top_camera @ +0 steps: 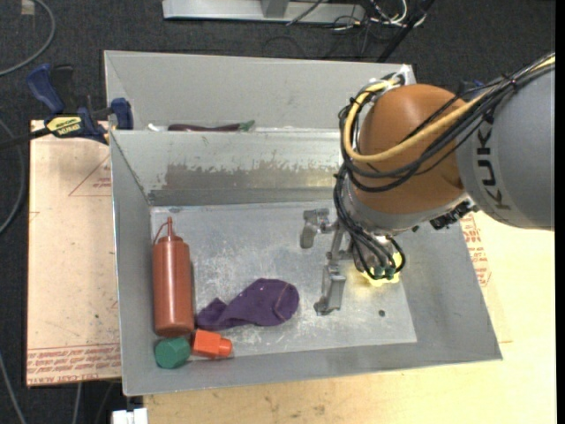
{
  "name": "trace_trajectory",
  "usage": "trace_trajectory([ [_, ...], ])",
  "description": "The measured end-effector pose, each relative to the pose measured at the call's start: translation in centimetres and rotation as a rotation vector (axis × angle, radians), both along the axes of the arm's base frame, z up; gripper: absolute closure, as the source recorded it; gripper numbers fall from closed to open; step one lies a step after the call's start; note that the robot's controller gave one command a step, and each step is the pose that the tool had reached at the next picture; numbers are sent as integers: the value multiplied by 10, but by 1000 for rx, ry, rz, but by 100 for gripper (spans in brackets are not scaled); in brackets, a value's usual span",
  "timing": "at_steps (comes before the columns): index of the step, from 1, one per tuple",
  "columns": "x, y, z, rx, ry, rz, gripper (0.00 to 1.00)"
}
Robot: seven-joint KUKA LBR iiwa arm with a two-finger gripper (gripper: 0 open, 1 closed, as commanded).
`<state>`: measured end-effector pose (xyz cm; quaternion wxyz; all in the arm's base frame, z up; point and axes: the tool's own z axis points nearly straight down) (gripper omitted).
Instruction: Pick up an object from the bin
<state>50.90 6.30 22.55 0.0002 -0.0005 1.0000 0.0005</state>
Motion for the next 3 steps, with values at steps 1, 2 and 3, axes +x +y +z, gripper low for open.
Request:
trace_trajectory([
  [1,1,5,-41,1,-5,-53,0],
  [2,1,31,-86,0,0,-13,0],
  [3,-2,30,-150,2,-4,-56,100],
])
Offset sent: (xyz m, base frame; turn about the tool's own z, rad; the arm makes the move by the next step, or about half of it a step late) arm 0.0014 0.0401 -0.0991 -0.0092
